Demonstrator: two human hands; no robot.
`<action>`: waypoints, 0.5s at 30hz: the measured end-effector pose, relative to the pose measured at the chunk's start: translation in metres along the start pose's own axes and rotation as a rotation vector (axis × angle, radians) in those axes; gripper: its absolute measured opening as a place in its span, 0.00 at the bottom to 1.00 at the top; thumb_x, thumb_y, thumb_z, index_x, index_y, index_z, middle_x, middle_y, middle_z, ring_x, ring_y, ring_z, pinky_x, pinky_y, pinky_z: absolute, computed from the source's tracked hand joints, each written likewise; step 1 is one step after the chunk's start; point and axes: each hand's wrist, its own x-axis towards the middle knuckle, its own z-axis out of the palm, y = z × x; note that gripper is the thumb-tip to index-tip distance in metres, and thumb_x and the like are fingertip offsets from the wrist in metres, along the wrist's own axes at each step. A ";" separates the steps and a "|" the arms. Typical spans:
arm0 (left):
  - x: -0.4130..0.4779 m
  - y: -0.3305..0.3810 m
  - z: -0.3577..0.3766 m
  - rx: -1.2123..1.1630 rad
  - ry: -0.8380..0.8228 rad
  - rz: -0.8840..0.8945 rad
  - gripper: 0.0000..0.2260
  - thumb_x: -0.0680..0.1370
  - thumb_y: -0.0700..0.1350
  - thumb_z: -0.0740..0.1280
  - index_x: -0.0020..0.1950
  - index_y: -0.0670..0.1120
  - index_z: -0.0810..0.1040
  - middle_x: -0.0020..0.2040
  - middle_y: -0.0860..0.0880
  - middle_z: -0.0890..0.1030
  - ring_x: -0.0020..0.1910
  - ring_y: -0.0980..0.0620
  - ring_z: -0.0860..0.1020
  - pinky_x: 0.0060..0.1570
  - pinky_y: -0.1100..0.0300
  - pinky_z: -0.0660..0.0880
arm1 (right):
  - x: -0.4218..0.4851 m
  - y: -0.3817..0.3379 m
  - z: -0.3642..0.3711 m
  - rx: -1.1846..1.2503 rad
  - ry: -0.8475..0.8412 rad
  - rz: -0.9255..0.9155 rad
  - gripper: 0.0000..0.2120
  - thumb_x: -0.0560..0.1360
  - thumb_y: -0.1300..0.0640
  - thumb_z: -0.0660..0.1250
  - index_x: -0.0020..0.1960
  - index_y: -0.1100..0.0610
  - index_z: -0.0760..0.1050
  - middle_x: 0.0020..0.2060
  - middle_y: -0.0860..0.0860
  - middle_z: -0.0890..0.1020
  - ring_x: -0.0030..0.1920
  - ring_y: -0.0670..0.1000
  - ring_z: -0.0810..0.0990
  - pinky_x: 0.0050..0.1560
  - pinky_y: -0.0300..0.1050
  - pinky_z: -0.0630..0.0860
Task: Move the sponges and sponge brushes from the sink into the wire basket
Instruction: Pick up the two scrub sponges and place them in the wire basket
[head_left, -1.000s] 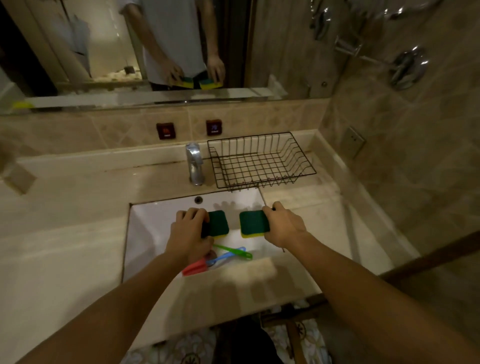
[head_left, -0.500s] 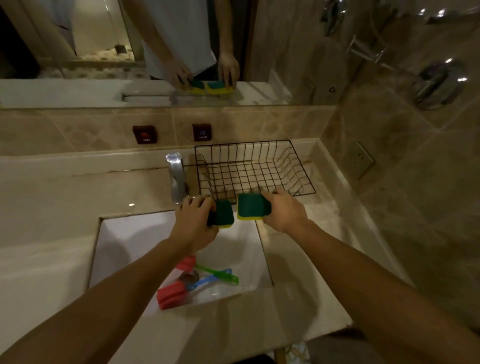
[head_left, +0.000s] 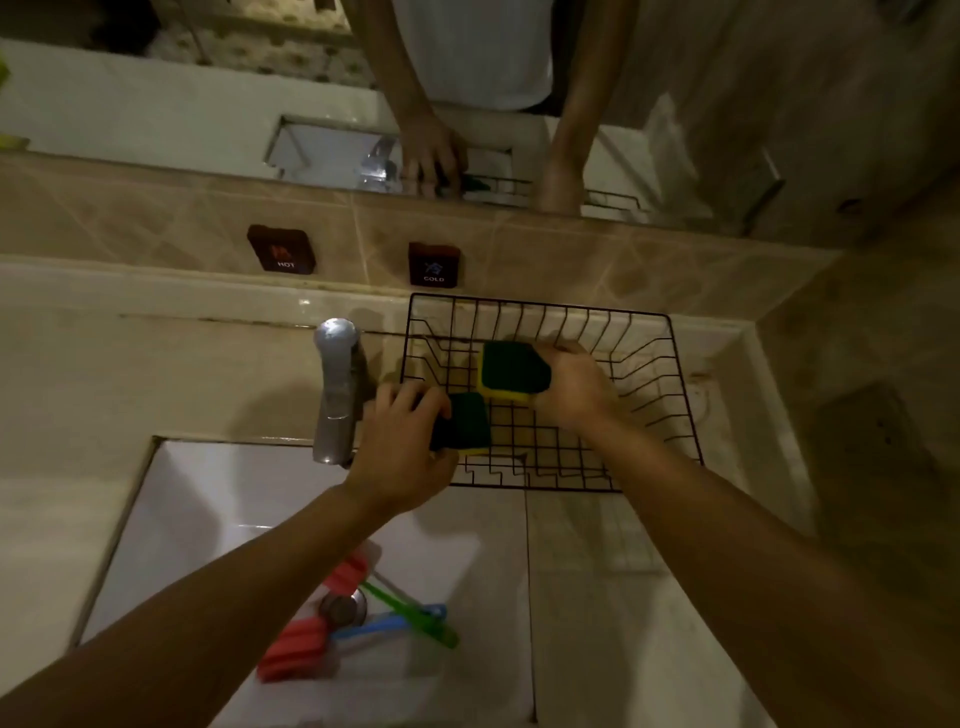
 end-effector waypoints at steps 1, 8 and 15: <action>0.002 -0.001 0.003 -0.001 -0.018 0.008 0.16 0.66 0.49 0.69 0.51 0.49 0.72 0.54 0.48 0.76 0.53 0.48 0.67 0.50 0.50 0.71 | 0.010 0.001 0.003 -0.009 -0.006 -0.007 0.27 0.70 0.55 0.72 0.68 0.47 0.71 0.64 0.55 0.75 0.62 0.56 0.75 0.55 0.55 0.79; 0.017 0.003 0.021 -0.020 -0.045 0.052 0.16 0.66 0.46 0.69 0.52 0.47 0.74 0.56 0.46 0.75 0.57 0.43 0.68 0.52 0.50 0.69 | 0.064 -0.010 0.033 0.025 -0.177 -0.015 0.16 0.68 0.46 0.70 0.55 0.44 0.74 0.55 0.50 0.79 0.52 0.53 0.79 0.46 0.47 0.78; 0.025 0.005 0.027 -0.004 -0.067 0.071 0.16 0.65 0.47 0.69 0.52 0.47 0.75 0.55 0.44 0.76 0.57 0.41 0.70 0.53 0.51 0.68 | 0.077 -0.017 0.049 0.122 -0.193 -0.030 0.12 0.68 0.38 0.64 0.48 0.42 0.75 0.54 0.49 0.76 0.47 0.52 0.78 0.41 0.42 0.71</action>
